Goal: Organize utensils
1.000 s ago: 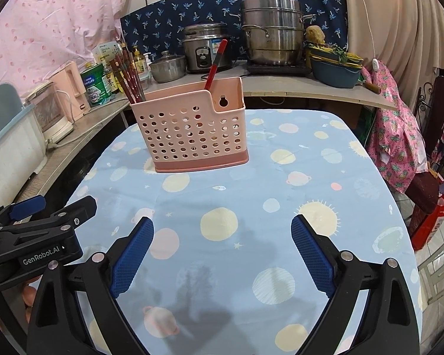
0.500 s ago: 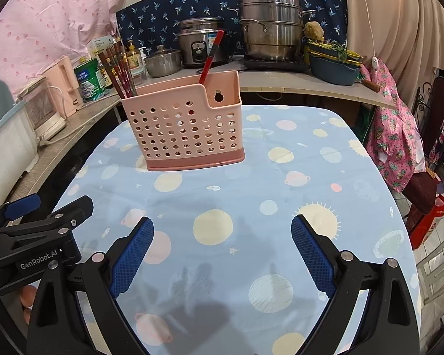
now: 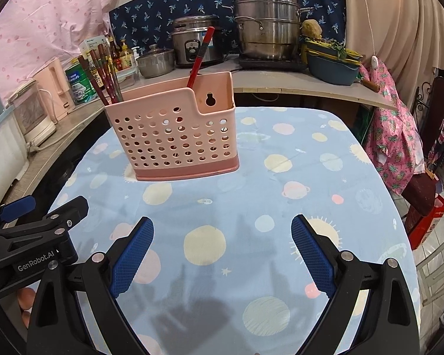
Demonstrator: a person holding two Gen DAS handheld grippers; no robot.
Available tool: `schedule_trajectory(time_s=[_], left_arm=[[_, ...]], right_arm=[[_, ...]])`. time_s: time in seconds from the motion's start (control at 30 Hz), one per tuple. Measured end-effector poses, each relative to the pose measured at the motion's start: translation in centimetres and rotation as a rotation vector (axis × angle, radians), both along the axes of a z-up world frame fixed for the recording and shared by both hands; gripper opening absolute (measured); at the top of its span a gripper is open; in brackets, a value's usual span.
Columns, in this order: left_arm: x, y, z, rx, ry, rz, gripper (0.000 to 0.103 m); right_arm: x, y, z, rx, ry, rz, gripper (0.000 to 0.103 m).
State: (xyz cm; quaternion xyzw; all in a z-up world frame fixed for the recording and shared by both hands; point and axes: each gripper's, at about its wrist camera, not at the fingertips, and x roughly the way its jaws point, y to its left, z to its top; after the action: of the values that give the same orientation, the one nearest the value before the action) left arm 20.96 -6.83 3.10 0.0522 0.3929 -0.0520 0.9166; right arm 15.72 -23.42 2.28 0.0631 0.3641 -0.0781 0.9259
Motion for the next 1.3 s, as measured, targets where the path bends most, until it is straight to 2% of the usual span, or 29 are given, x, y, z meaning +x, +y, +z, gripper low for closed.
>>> schedule_trajectory(time_s=[1.3], left_arm=[[0.4, -1.0, 1.1, -0.002, -0.044, -0.007, 0.095]], right_arm=[[0.4, -0.7, 0.9, -0.012, -0.022, -0.017, 0.090]])
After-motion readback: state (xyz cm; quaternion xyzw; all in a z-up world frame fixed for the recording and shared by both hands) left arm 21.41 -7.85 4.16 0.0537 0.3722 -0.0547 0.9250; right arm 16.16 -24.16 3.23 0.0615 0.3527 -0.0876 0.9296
